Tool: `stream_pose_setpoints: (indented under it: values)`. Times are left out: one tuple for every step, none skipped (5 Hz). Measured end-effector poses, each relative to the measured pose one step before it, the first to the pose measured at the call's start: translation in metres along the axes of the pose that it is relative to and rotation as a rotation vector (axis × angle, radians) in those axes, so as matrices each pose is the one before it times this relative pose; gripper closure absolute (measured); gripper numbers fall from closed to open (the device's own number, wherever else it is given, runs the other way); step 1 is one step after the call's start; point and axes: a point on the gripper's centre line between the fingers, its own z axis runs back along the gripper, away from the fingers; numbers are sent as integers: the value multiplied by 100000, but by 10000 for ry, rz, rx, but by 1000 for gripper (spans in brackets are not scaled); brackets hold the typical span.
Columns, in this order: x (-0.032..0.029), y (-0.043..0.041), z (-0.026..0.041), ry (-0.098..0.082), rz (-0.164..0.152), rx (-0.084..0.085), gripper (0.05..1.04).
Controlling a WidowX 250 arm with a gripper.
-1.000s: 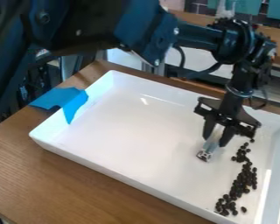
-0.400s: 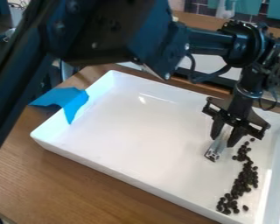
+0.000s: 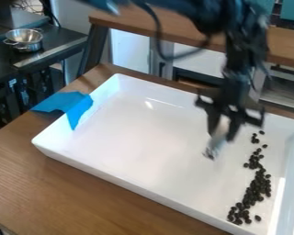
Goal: Sweep into pile
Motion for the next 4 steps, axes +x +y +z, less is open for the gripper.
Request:
stream_pose_setpoints:
  values:
    - [-983,3508,1427,-228,261,133,721]
    - [-1358,3489,-1419,102,1,352,721]
    - [-1174,3633,-951,-246,54,627,721]
    - [-1335,1293,-1392,-349,-358,818,721]
